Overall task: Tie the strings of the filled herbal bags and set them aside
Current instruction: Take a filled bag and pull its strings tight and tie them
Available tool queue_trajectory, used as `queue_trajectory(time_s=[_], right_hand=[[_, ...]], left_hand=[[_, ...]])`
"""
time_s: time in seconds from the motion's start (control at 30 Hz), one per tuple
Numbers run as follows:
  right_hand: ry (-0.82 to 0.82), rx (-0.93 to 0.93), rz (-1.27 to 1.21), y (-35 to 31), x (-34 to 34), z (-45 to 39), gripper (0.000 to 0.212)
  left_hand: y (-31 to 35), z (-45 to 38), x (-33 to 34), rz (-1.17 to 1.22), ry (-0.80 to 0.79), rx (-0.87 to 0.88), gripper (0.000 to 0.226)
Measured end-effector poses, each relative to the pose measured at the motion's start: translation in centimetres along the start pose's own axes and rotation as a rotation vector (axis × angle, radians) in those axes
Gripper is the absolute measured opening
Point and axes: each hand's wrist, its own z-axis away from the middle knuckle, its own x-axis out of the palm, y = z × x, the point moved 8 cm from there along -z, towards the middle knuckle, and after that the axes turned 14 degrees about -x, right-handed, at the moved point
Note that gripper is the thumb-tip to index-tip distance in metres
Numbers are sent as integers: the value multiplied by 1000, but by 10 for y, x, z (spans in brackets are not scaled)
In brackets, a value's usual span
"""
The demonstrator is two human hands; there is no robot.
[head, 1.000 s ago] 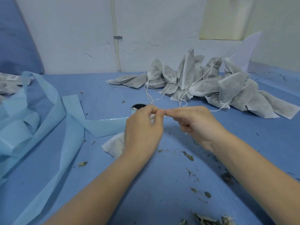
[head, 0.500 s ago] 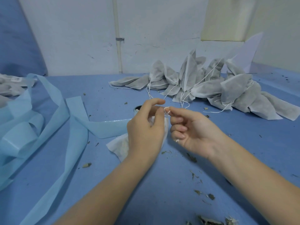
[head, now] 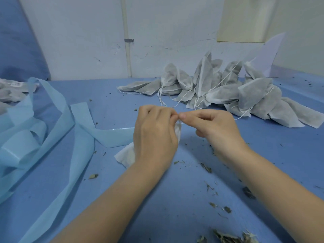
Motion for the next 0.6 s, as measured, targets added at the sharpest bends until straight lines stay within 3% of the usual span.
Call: queue_trajectory(time_s=[0.23, 0.33, 0.6], right_hand=[[-37, 32, -170, 12, 16, 2, 8], [-48, 22, -271, 10, 25, 3, 10], [43, -92, -15, 4, 12, 3, 16]], left_hand=[[-20, -3, 21, 151, -203, -359, 11], [-20, -4, 23, 159, -257, -405, 10], [-18, -5, 13, 85, -182, -402, 11]])
